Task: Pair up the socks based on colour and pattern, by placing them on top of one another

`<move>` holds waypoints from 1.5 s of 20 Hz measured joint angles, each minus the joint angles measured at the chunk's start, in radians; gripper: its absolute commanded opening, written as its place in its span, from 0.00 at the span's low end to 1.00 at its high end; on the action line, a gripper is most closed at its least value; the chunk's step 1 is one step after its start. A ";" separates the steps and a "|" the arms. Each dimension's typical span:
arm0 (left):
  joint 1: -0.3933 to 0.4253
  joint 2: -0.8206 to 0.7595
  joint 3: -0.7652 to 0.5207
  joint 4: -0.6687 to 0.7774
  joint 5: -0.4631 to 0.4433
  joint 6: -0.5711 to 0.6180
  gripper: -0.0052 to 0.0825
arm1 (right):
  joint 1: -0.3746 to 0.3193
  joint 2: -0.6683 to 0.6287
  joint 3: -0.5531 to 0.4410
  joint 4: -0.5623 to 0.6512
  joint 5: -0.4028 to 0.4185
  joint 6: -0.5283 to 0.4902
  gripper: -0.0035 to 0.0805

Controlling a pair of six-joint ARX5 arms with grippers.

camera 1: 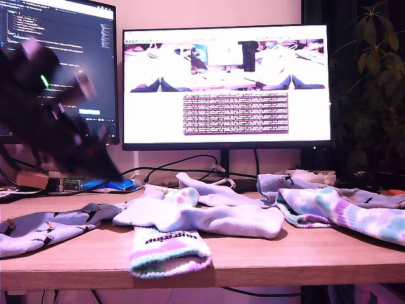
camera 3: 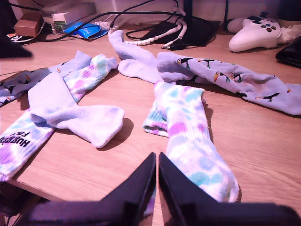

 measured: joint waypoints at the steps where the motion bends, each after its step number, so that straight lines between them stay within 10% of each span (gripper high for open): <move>1: 0.005 0.029 0.015 -0.021 0.000 0.014 0.03 | 0.000 0.000 0.000 0.000 0.007 0.000 0.03; 17: 0.022 0.055 0.066 -0.140 -0.336 -0.013 0.03 | 0.000 0.000 0.000 0.000 0.043 -0.029 0.03; 30: 0.040 0.001 0.077 -0.312 -0.391 -0.123 0.03 | 0.000 0.000 0.000 0.000 0.043 -0.030 0.03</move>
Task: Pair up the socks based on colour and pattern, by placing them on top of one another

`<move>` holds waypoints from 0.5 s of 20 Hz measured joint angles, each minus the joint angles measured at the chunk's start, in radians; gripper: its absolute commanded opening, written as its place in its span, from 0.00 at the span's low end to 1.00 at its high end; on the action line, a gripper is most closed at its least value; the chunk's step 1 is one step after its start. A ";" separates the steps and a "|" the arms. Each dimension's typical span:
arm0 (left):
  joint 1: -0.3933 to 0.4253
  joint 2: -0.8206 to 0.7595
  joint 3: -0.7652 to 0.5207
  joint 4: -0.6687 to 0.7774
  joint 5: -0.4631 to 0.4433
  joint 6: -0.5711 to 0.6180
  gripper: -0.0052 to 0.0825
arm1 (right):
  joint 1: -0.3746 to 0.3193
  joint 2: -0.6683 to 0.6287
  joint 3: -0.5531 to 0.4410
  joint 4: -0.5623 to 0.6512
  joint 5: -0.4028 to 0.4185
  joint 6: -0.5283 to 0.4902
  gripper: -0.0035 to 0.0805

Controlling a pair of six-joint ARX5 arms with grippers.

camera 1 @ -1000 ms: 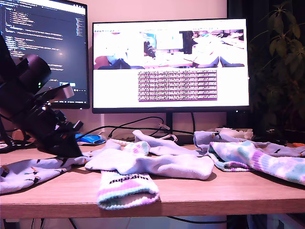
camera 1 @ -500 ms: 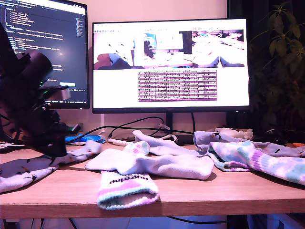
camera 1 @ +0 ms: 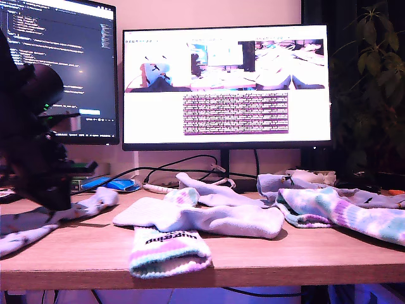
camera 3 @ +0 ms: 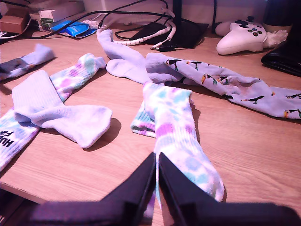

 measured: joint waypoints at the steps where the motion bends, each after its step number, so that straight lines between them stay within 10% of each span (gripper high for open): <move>1: 0.001 -0.005 -0.004 -0.006 0.000 -0.005 0.03 | 0.000 0.000 0.000 0.000 0.000 0.000 0.03; 10: 0.002 -0.088 -0.011 -0.030 0.061 -0.019 0.03 | 0.000 0.000 0.000 0.003 0.000 0.000 0.03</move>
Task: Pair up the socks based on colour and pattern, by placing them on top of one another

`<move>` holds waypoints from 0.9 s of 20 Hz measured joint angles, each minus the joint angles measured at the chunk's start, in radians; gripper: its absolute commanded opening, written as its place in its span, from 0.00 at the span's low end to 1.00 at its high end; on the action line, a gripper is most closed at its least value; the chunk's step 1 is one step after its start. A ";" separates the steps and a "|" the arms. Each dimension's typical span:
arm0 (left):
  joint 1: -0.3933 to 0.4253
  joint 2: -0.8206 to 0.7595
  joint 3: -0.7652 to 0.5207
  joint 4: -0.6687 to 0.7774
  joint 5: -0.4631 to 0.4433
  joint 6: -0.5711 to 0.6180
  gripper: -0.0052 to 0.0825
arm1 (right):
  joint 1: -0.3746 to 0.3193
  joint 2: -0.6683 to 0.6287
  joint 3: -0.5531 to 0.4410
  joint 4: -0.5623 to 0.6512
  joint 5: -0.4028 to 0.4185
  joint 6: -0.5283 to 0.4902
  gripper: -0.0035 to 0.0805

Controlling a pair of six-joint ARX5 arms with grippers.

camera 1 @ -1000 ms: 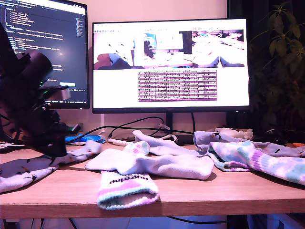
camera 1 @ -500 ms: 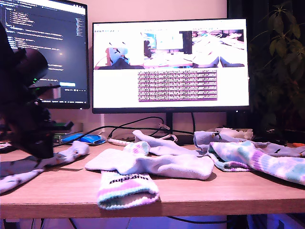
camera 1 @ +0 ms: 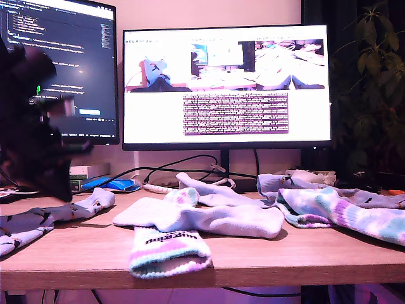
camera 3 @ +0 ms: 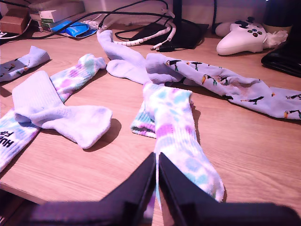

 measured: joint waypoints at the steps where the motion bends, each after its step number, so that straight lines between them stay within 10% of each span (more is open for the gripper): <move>1: 0.000 -0.008 0.000 -0.017 0.000 0.000 0.03 | 0.000 0.000 0.000 0.000 0.000 0.000 0.03; 18: 0.015 -0.010 0.000 -0.283 -0.011 0.023 0.03 | 0.000 0.000 0.000 -0.001 0.000 0.000 0.03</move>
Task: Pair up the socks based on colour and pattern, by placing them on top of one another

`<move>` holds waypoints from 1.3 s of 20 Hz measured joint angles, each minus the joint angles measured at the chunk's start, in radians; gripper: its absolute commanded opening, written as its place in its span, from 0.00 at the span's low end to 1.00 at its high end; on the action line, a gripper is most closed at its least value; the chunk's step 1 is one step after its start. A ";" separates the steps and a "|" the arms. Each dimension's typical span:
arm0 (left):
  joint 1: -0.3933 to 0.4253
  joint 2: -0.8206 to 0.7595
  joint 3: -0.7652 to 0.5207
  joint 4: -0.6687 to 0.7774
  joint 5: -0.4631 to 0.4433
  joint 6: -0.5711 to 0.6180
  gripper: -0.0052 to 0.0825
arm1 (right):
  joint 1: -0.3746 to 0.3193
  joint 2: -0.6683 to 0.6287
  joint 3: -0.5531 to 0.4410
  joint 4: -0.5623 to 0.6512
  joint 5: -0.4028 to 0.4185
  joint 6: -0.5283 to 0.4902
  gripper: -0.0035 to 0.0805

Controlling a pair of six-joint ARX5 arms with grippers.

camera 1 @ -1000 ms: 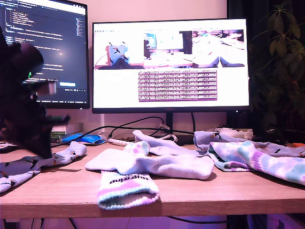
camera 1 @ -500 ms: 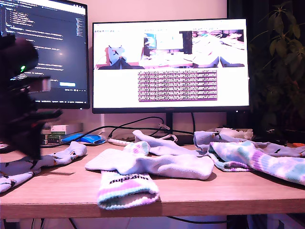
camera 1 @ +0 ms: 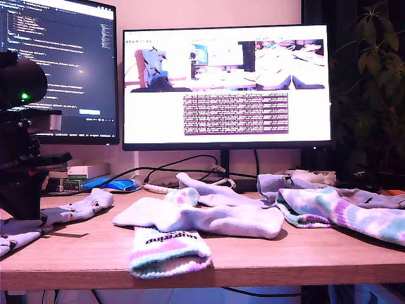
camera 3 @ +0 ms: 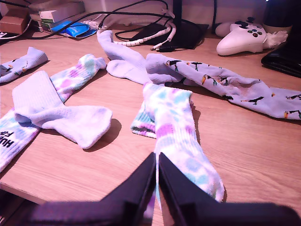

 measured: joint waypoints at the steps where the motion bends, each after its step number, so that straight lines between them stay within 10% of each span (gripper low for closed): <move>1: -0.001 0.000 0.000 0.001 0.002 -0.004 0.03 | 0.000 0.000 0.000 0.000 0.000 0.000 0.03; 16: -0.194 0.024 0.000 0.053 0.066 -0.048 0.03 | 0.000 0.000 0.000 0.000 0.000 0.000 0.03; 26: -0.173 0.021 0.033 0.116 0.026 -0.021 0.03 | 0.000 0.000 0.000 0.000 -0.002 0.003 0.03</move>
